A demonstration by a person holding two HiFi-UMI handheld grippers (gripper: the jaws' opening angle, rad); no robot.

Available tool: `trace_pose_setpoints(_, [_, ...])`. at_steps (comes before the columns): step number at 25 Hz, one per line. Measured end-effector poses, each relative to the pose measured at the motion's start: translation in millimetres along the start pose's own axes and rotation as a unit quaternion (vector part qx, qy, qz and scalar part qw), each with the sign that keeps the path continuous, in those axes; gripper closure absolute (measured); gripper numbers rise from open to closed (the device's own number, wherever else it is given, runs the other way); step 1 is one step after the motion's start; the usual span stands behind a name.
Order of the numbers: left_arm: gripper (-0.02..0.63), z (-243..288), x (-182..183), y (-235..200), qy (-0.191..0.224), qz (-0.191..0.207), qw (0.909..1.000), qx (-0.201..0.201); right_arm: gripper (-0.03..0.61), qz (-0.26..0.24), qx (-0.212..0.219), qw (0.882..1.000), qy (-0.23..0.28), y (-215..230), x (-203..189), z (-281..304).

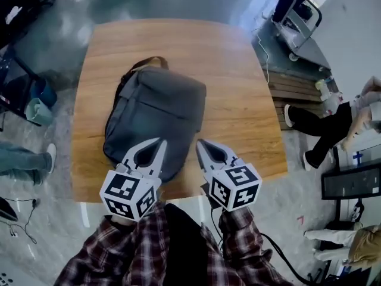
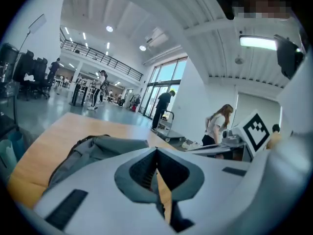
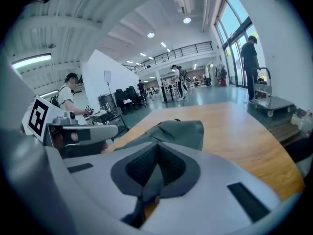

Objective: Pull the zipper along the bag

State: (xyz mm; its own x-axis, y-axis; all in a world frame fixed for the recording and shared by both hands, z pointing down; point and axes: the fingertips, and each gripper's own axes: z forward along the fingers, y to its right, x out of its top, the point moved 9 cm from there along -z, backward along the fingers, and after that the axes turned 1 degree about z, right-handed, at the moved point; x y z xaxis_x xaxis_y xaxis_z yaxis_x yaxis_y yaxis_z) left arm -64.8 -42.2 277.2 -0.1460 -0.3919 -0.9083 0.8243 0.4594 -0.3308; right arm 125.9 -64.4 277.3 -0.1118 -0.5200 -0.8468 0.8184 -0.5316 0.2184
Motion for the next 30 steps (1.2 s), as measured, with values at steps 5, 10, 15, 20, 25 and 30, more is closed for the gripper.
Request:
trace_pose_setpoints(5, [0.604,-26,26,37,0.033,0.036,0.9987,-0.011,0.572,-0.035,0.003,0.996,0.077,-43,19,-47])
trace_pose_setpoints(10, [0.604,-50,38,63,0.058,0.058,0.9963,-0.026,0.572,-0.053,0.009,0.991,0.127,-71,32,-76])
trace_pose_setpoints(15, [0.604,-59,44,73,0.069,0.064,0.9950,-0.035,0.572,-0.064,0.022,0.988,0.136,-84,36,-85])
trace_pose_setpoints(20, [0.604,-58,48,79,0.070,0.078,0.9936,-0.041,0.572,-0.066,0.029,0.988,0.134,-86,39,-86])
trace_pose_setpoints(25, [0.604,-62,50,85,0.069,0.085,0.9929,-0.048,0.572,-0.068,0.024,0.988,0.139,-91,38,-93])
trace_pose_setpoints(30, [0.604,-60,49,88,0.070,0.085,0.9927,-0.048,0.572,-0.072,0.029,0.988,0.133,-88,33,-95])
